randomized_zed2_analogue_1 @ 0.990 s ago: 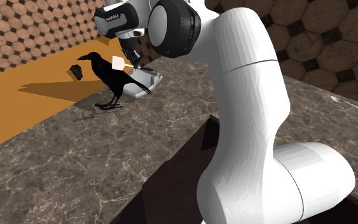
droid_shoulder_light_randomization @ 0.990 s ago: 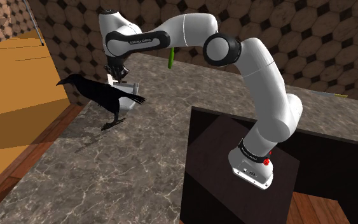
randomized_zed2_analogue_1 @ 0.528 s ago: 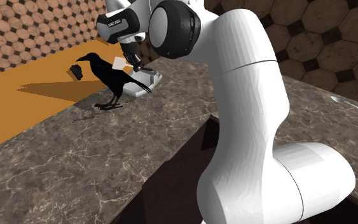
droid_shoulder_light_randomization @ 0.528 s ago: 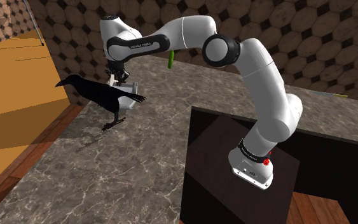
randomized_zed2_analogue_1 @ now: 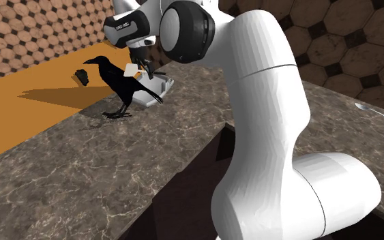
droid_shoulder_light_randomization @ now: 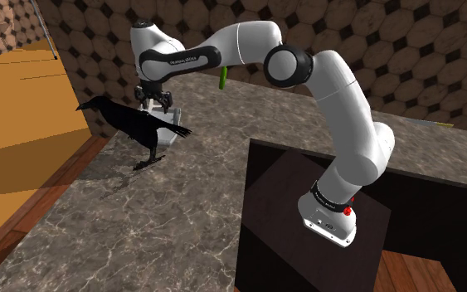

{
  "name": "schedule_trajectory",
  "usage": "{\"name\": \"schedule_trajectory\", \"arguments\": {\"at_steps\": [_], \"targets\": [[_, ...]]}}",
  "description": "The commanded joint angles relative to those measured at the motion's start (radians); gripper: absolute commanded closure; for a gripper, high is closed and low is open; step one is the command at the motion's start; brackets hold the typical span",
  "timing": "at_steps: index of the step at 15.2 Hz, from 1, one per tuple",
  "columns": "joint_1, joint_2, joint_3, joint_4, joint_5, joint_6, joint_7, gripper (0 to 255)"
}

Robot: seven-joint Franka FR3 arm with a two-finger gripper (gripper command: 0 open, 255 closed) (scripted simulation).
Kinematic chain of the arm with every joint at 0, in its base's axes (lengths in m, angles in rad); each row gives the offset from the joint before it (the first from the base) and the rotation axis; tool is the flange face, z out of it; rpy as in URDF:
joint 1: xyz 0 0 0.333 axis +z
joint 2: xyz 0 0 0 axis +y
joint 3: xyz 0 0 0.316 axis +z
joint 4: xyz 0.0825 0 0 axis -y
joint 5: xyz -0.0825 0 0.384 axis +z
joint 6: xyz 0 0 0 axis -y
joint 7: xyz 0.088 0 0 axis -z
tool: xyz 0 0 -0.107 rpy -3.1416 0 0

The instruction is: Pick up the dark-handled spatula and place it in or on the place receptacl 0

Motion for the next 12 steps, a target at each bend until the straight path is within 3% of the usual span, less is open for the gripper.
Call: {"name": "schedule_trajectory", "arguments": {"at_steps": [1,4,12], "targets": [[0.001,-0.012,0.004,0.010,0.005,-0.022,-0.004,0],[0.006,-0.047,0.014,0.045,0.018,-0.088,-0.013,0],[0.006,-0.047,0.014,0.045,0.018,-0.088,-0.013,0]]}}
